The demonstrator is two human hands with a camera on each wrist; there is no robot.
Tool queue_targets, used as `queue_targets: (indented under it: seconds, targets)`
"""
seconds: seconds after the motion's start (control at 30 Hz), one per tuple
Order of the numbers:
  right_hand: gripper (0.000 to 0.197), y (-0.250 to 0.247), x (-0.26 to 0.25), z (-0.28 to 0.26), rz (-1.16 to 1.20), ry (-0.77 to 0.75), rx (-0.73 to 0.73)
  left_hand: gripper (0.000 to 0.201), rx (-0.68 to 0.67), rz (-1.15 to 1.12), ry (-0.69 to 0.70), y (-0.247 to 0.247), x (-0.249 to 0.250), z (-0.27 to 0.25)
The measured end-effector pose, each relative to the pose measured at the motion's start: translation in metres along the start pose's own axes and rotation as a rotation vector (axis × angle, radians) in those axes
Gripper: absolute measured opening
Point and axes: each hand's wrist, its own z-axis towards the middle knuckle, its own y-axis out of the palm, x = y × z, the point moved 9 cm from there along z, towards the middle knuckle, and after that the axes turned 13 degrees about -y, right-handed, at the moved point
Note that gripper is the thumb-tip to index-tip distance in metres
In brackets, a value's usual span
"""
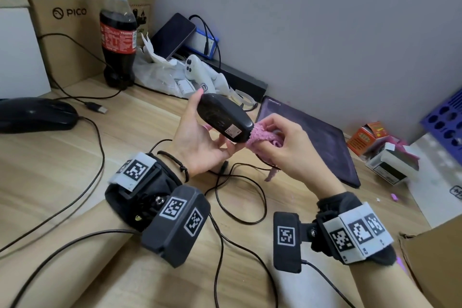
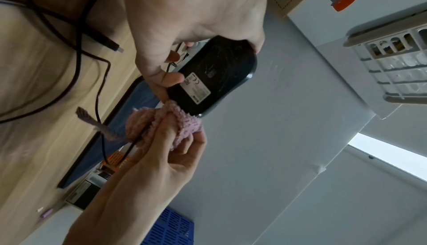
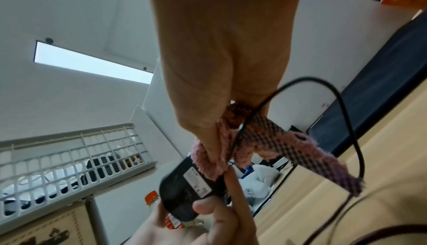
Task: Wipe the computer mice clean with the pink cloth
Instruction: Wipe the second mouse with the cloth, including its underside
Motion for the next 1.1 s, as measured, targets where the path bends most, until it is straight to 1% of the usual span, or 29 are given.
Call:
queue_targets:
  seconds: [0.1, 0.17, 0.23, 0.3, 0.37, 0.43, 0.5, 0.6, 0.7, 0.77, 0.83, 0.87, 0.93, 1.0, 1.1]
  targets:
    - [0.01, -0.013, -0.011, 0.006, 0.068, -0.022, 0.068, 0.083, 0.018, 0.05, 0.067, 0.0, 0.006, 0.001]
    - [0.008, -0.019, -0.027, 0.017, 0.08, -0.065, 0.105, 0.085, 0.046, 0.127, 0.115, -0.001, 0.01, 0.002]
    - [0.008, -0.018, -0.046, 0.031, 0.094, -0.119, 0.122, 0.086, 0.05, 0.221, 0.133, 0.001, 0.01, 0.002]
    - [0.008, -0.013, -0.059, 0.045, 0.1, -0.154, 0.131, 0.077, 0.014, 0.27, 0.131, 0.005, 0.008, 0.001]
    - [0.009, -0.004, -0.065, 0.053, 0.085, -0.163, 0.107, 0.069, -0.024, 0.27, 0.157, 0.008, 0.012, -0.003]
    - [0.011, -0.001, -0.059, 0.054, 0.058, -0.147, 0.111, 0.069, -0.044, 0.257, 0.195, 0.011, 0.018, -0.008]
    - [0.008, -0.005, -0.048, 0.047, 0.087, -0.113, 0.143, 0.072, -0.06, 0.229, 0.221, 0.013, 0.022, -0.012]
    - [0.008, -0.005, -0.03, 0.031, 0.128, -0.064, 0.124, 0.072, -0.072, 0.209, 0.214, 0.013, 0.023, -0.012]
    - [0.007, -0.005, -0.015, 0.016, 0.123, -0.036, 0.101, 0.059, -0.059, 0.195, 0.201, 0.012, 0.021, -0.011]
    - [0.013, -0.005, -0.004, 0.008, 0.14, -0.012, 0.1, 0.055, -0.06, 0.177, 0.2, 0.012, 0.02, -0.012]
    - [0.018, -0.002, 0.003, 0.001, 0.102, -0.003, 0.082, 0.06, -0.085, 0.151, 0.197, 0.016, 0.02, -0.015]
    - [0.017, 0.0, 0.005, -0.001, 0.093, -0.001, 0.091, 0.066, -0.099, 0.144, 0.194, 0.018, 0.02, -0.016]
    - [0.014, -0.001, 0.007, -0.004, 0.136, -0.001, 0.152, 0.075, -0.122, 0.151, 0.2, 0.022, 0.019, -0.019]
    - [0.012, -0.004, 0.004, -0.002, 0.177, -0.013, 0.188, 0.078, -0.14, 0.144, 0.205, 0.024, 0.02, -0.02]
    - [0.011, -0.01, -0.008, 0.003, 0.201, -0.056, 0.185, 0.078, -0.135, 0.142, 0.202, 0.021, 0.022, -0.018]
